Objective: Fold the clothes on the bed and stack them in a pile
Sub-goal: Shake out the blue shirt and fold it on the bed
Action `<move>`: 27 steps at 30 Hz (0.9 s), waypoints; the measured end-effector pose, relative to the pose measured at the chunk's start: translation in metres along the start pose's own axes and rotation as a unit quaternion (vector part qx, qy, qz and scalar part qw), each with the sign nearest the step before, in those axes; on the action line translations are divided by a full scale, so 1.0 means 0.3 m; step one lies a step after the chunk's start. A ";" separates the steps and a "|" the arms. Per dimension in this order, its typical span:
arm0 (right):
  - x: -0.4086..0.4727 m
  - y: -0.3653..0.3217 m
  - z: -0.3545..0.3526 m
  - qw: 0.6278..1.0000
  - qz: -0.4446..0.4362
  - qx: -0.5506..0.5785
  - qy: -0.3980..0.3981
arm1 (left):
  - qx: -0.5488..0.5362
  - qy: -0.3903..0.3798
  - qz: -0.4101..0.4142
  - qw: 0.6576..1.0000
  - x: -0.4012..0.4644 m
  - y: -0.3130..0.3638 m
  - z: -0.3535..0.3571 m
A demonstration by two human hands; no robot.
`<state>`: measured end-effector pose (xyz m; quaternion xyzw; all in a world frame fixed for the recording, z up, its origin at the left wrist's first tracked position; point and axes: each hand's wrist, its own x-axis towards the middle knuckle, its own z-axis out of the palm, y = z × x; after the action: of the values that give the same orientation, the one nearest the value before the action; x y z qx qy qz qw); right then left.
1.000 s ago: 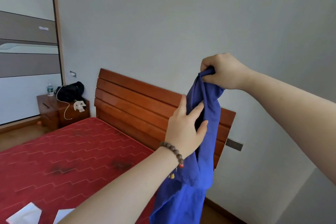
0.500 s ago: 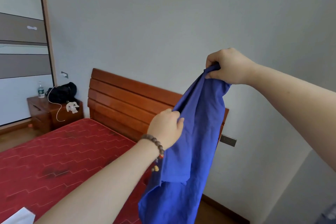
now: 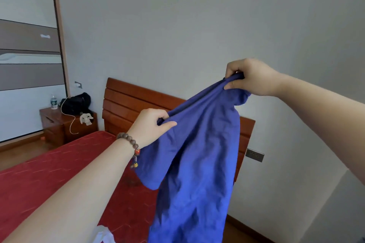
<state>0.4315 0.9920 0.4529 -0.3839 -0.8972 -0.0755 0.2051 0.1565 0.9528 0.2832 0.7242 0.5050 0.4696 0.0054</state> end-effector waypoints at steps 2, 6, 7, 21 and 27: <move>0.020 -0.021 -0.003 0.999 -0.013 -0.018 -0.028 | 0.003 -0.006 -0.003 1.000 -0.032 -0.012 0.016; 0.044 -0.054 -0.012 0.998 -0.017 -0.029 -0.048 | -0.001 -0.020 -0.013 1.000 -0.113 -0.036 0.070; 0.050 -0.060 -0.014 0.999 -0.020 -0.027 -0.041 | -0.001 -0.020 -0.016 1.000 -0.132 -0.044 0.083; 0.015 0.021 -0.018 0.996 0.085 -0.011 -0.020 | -0.013 0.001 -0.124 0.992 -0.285 -0.180 0.032; -0.047 0.081 0.008 0.991 0.126 0.026 -0.026 | -0.053 0.078 -0.124 0.988 -0.217 -0.172 -0.081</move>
<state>0.4569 1.0003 0.4441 -0.4900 -0.8485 -0.0155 0.1994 0.0993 0.9188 0.2279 0.6156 0.5642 0.5467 0.0624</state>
